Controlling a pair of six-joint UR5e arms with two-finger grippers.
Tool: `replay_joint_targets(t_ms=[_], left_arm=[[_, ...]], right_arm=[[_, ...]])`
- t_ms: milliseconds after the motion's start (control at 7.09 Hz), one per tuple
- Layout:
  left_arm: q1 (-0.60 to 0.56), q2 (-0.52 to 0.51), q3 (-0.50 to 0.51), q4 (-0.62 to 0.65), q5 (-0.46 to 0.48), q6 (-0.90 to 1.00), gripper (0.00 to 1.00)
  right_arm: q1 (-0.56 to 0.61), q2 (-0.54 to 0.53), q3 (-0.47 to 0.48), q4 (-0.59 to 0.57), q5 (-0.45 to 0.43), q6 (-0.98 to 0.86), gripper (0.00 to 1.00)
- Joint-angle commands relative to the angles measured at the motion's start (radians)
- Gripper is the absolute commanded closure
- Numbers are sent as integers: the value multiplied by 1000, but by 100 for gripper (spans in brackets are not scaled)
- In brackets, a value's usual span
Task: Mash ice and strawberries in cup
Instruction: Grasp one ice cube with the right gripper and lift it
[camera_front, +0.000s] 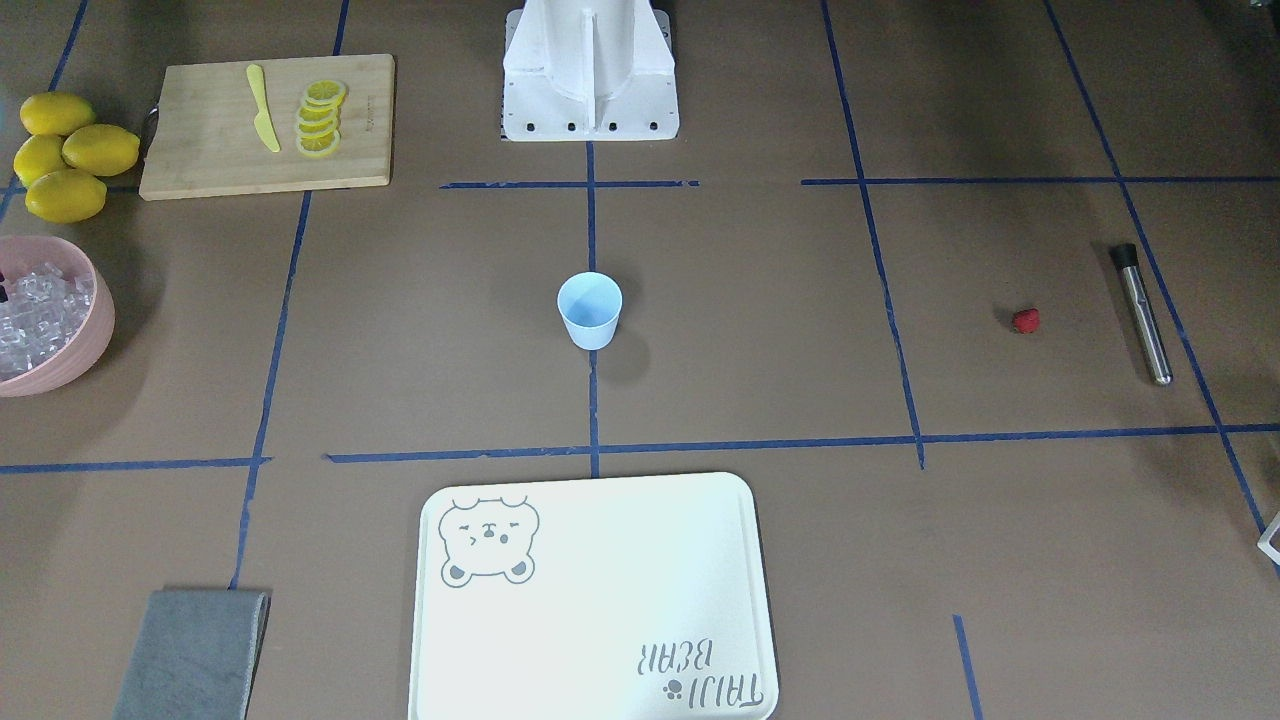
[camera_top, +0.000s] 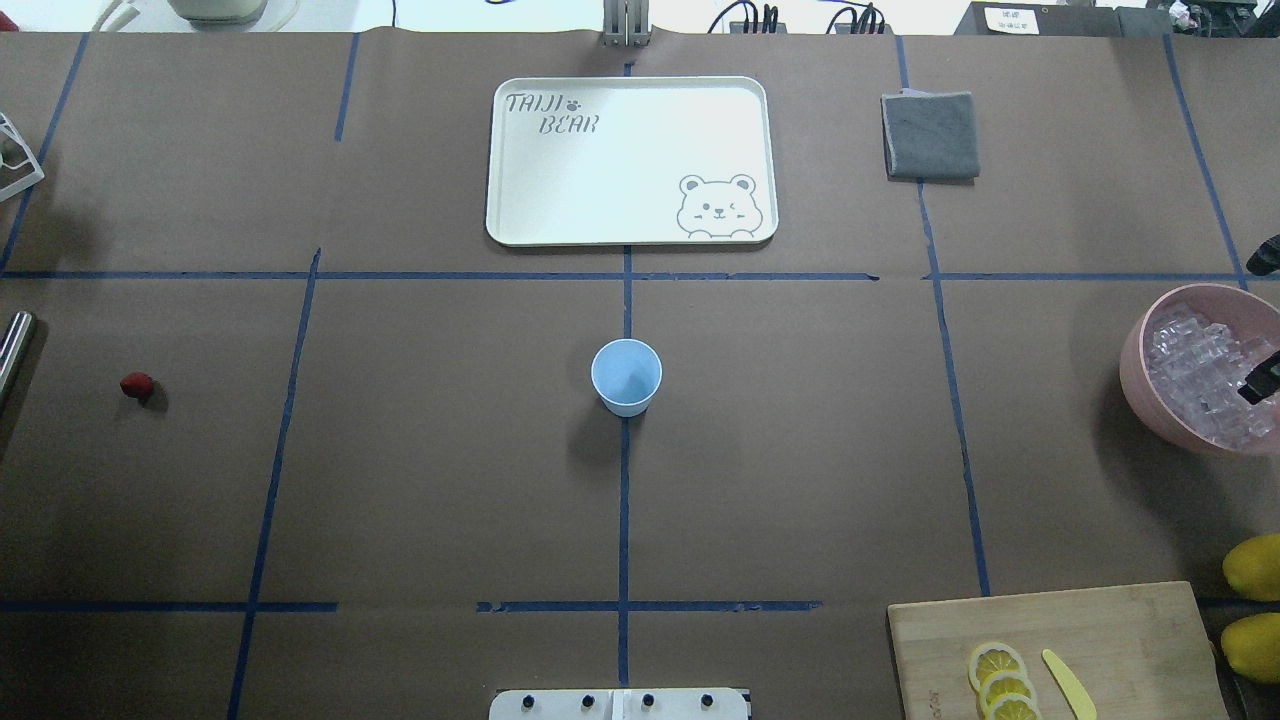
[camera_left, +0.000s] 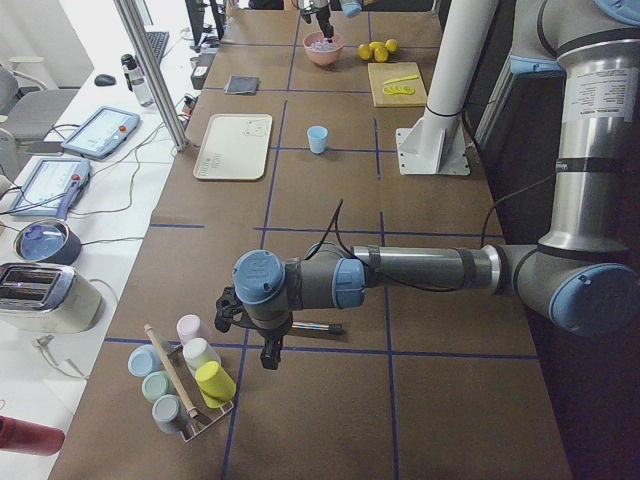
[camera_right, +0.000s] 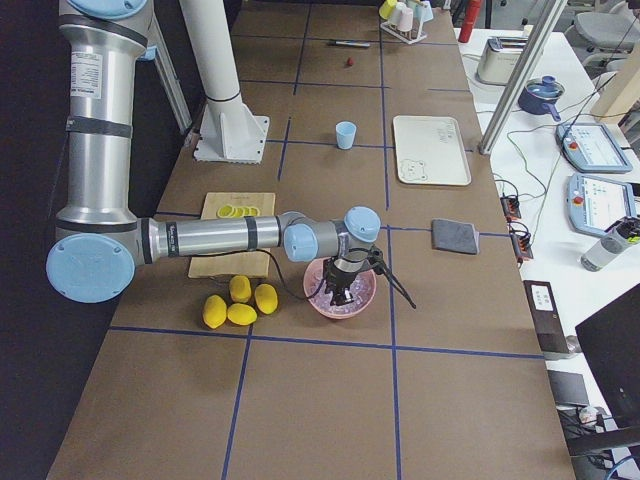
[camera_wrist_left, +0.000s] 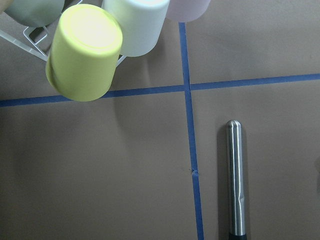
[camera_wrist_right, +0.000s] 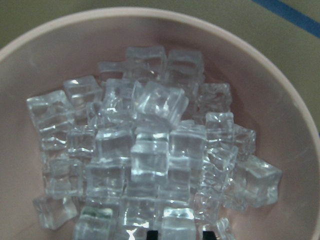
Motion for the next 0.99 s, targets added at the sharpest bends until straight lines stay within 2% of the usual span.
replay_joint_targets(t_ms=[0,141,282,423,564,846], left_arm=[[0,0,-4,1,0,0,0],[-2,0,-4,1,0,0,0],[0,0,-3,1,2,0,0],[0,0,-3,1,3,0,0],[0,0,-3,1,3,-2,0],[0,-2,-3,1,0,-3,0]], right_arm=[[15,-3,24,-8,0,-1,100],[65,-10,74,-33,6,-1,100],[116,-35,186,-131,9,-1,100],[151,-29,311,-278,6,-1,100],[168,-12,372,-341,5,-1,100],[167,95,345,-360,37,47,100]])
